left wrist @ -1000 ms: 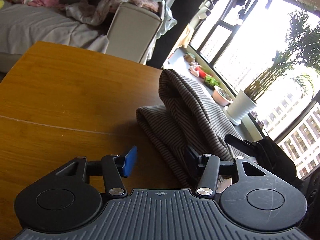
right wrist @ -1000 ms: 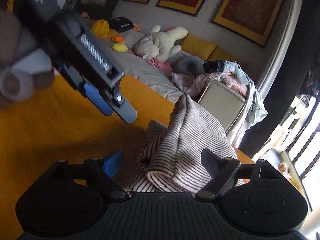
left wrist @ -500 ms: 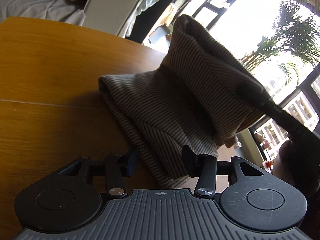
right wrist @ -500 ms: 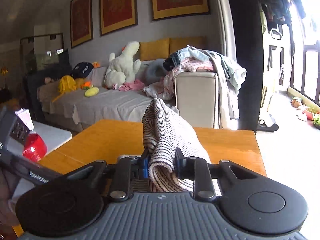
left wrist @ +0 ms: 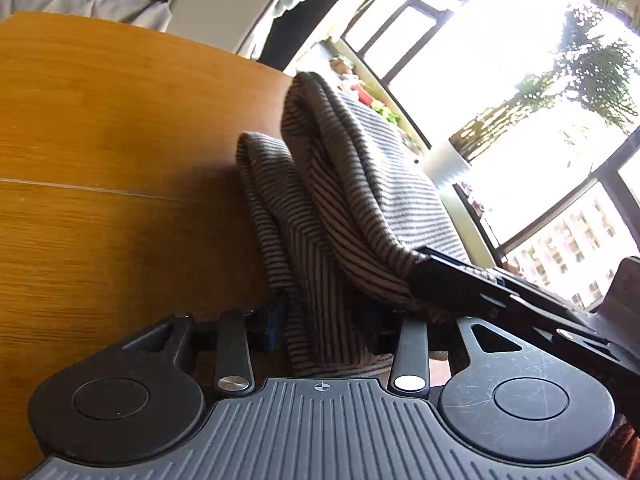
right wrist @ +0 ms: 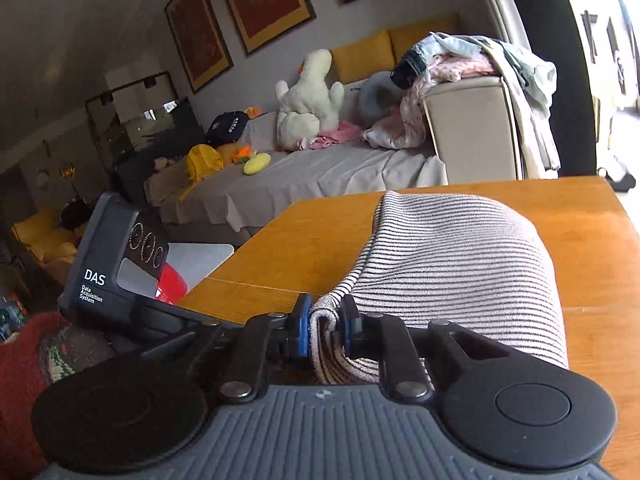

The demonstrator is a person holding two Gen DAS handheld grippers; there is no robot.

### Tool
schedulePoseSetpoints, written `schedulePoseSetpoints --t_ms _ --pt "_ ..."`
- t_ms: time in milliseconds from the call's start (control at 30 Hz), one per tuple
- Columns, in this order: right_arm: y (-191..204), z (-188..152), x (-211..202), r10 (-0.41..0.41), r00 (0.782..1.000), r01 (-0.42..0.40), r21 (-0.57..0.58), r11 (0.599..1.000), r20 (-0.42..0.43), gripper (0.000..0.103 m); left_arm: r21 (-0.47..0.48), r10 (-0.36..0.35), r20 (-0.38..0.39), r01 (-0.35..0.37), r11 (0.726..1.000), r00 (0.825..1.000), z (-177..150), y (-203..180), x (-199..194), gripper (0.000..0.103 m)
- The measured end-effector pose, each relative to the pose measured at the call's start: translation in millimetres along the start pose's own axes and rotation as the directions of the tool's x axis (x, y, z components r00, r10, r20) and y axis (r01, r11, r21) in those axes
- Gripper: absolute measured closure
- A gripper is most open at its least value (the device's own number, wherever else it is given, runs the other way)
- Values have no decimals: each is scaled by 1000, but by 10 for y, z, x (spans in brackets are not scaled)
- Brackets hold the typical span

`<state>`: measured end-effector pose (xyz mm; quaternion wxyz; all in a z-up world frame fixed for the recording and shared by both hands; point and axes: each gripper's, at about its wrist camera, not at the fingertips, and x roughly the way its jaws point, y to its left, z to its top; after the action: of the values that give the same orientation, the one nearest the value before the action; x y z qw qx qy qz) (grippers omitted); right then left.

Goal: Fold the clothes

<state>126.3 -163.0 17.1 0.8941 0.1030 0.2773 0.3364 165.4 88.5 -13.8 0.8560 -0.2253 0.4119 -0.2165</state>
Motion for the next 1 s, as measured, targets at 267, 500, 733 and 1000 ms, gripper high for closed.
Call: schedulePoseSetpoints --t_ms 267,500,733,1000 --pt "207 -302 184 -58 998 53 -109 993 -39 87 42 14 137 -20 999 990 342 -122 -390 52" --pt "715 -503 280 -190 982 173 -448 877 9 69 218 36 79 -52 975 996 559 -666 151 55" --pt "319 -133 -354 -132 991 136 -334 933 34 23 322 96 67 -113 940 993 363 -745 258 61" --pt "-1009 326 -434 -145 989 136 209 968 25 10 320 68 62 -84 944 996 336 -675 218 61"
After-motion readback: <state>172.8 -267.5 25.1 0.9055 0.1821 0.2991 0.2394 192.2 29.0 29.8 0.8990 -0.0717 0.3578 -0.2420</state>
